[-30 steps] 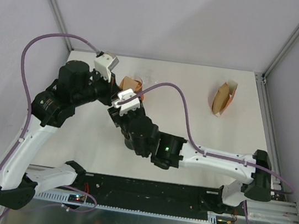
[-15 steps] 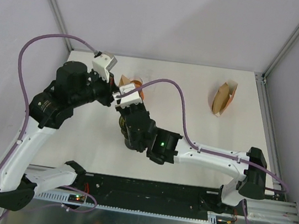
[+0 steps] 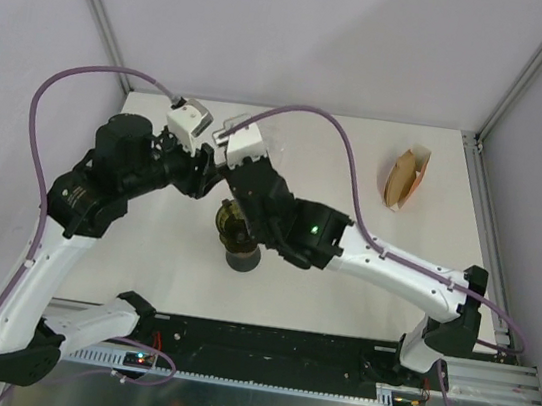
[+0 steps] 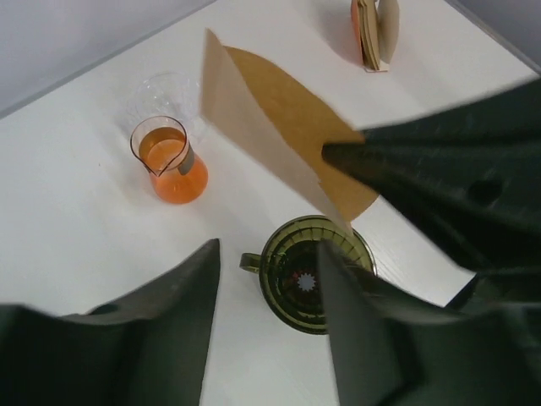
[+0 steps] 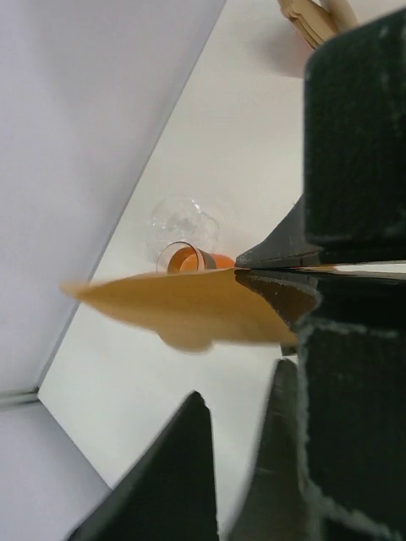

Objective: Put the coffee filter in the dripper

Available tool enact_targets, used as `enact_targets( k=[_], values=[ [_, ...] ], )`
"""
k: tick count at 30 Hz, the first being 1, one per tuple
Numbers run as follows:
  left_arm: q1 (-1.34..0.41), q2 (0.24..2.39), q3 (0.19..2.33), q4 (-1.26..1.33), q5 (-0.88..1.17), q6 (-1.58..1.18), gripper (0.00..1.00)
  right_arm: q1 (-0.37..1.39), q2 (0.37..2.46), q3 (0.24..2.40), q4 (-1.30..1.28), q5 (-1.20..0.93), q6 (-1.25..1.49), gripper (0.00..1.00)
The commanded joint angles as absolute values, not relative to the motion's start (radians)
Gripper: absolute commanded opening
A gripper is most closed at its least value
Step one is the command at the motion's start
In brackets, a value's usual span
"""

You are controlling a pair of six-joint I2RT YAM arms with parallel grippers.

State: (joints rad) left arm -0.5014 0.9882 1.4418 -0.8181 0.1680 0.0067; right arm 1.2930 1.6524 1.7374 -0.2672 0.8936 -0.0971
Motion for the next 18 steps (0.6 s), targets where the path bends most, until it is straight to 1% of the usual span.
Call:
enact_targets(
  k=[1, 3, 5, 9, 12, 18],
  values=[
    [-0.498, 0.926, 1.48, -0.83, 0.222, 0.113, 0.62, 1.259, 1.691, 1.98, -0.734, 0.769, 0.088, 0.0],
    [-0.498, 0.91, 1.498, -0.841, 0.236, 0.116, 0.69, 1.241, 1.711, 2.055, -0.867, 0.691, 0.133, 0.0],
    [-0.498, 0.895, 1.518, -0.853, 0.227, 0.111, 0.73, 1.213, 1.724, 2.115, -0.97, 0.58, 0.168, 0.0],
    [-0.495, 0.878, 1.526, -0.867, 0.141, 0.111, 0.78, 1.17, 1.734, 2.166, -1.088, 0.349, 0.195, 0.0],
    [-0.484, 0.885, 1.5, -0.874, 0.096, 0.103, 0.8, 1.166, 1.759, 2.208, -1.161, 0.277, 0.198, 0.0],
    [-0.441, 0.931, 1.471, -0.879, 0.171, 0.054, 0.82, 1.161, 1.851, 2.274, -1.26, 0.227, 0.187, 0.0]
  ],
)
